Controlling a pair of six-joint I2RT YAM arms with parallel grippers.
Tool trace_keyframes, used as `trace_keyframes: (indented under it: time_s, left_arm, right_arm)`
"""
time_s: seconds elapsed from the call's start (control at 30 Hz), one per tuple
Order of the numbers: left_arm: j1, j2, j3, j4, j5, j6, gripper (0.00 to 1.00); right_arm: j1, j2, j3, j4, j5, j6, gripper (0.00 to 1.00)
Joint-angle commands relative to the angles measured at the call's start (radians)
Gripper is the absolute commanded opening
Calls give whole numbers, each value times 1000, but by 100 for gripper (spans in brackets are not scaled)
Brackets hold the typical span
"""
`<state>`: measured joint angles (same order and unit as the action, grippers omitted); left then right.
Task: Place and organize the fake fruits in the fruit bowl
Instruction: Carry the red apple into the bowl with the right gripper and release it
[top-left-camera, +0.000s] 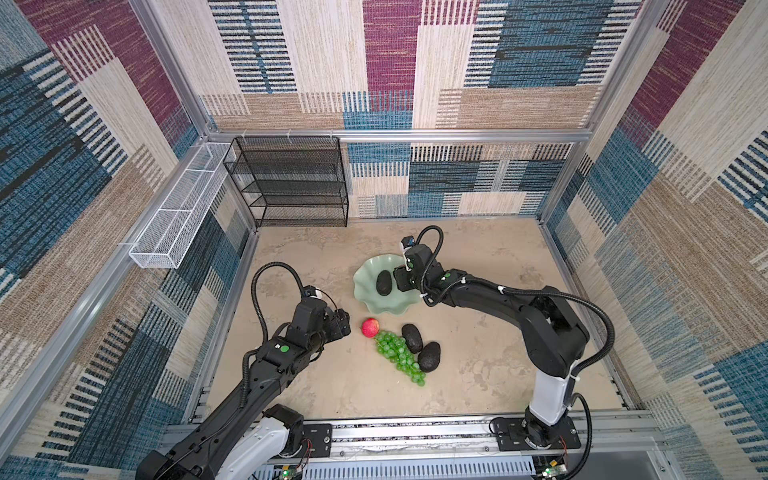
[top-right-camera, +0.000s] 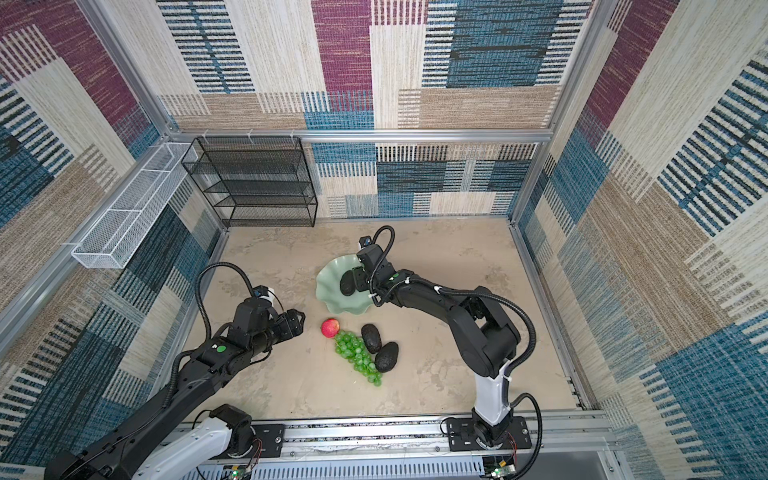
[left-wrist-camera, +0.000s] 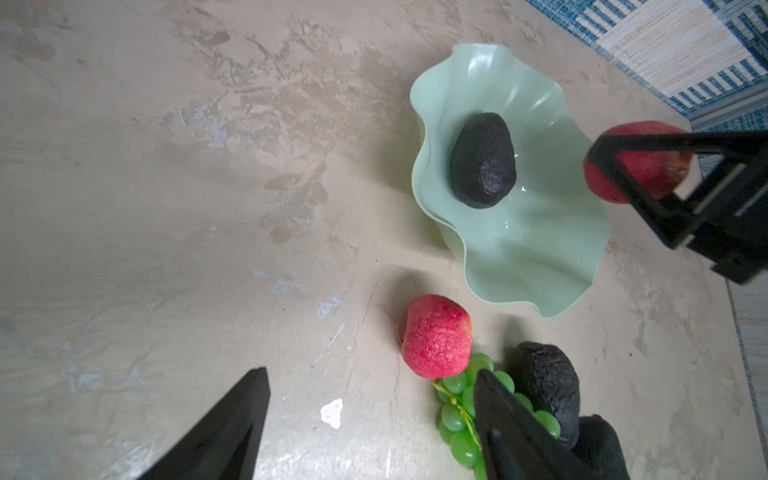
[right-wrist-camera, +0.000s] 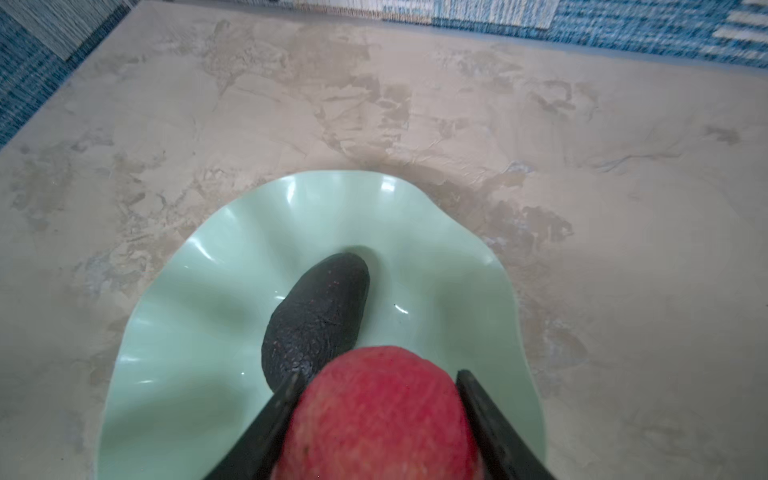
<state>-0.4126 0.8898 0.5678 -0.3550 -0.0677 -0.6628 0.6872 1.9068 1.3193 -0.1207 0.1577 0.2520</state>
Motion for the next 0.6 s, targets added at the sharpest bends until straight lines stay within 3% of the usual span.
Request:
trace_keyframes:
  time_s: [0.0, 0.27, 0.57]
  left_arm:
    - [0, -4, -6, -11, 39, -34, 80]
    - [0, 14, -8, -7, 62, -29, 80]
    - [0, 28, -10, 17, 67, -23, 80]
  right_arm:
    - [-2, 48, 20, 39, -21, -24, 57]
    - [-5, 127, 46, 29, -23, -4, 67]
    - [-5, -29, 7, 9, 11, -11, 78]
